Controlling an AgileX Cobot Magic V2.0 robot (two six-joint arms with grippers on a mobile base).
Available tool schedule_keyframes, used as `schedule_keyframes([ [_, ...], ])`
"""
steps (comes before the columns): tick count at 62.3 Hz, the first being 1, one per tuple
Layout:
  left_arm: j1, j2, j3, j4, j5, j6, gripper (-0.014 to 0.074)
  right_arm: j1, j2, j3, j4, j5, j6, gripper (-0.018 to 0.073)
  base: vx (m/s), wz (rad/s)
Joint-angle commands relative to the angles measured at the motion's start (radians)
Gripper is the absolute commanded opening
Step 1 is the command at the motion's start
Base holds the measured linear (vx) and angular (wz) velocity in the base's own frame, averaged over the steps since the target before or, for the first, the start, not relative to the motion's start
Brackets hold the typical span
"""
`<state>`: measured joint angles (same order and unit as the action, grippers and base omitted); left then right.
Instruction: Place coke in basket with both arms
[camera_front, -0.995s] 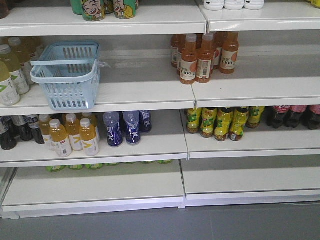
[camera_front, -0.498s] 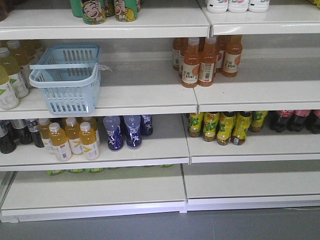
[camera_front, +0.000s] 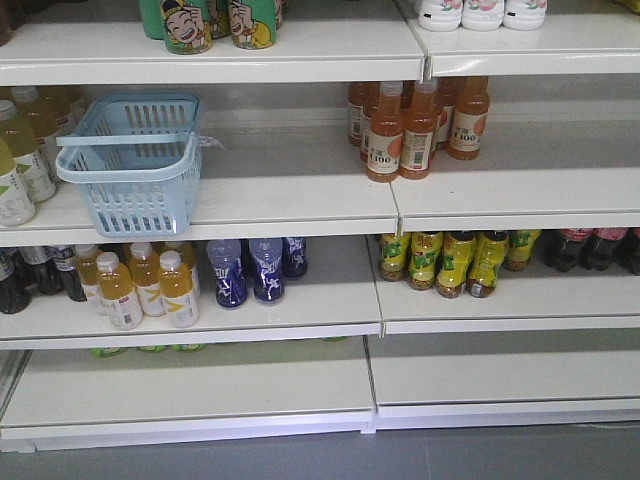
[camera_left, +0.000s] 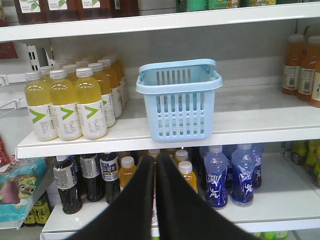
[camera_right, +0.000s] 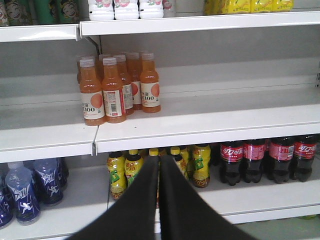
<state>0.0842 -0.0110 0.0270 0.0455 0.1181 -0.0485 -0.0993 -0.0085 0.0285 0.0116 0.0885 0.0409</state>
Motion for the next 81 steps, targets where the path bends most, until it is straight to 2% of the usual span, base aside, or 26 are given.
schedule_keyframes([
  [1,-0.006,-0.016,0.015,-0.008,-0.070,-0.004,-0.0005,-0.007,-0.015,0.019,-0.003,-0.073,-0.007,-0.0010,0.05,0.00],
  [81,-0.006,-0.016,0.015,-0.008,-0.070,-0.004,-0.0005,-0.007,-0.015,0.019,-0.003,-0.073,-0.007,-0.0010,0.04,0.00],
])
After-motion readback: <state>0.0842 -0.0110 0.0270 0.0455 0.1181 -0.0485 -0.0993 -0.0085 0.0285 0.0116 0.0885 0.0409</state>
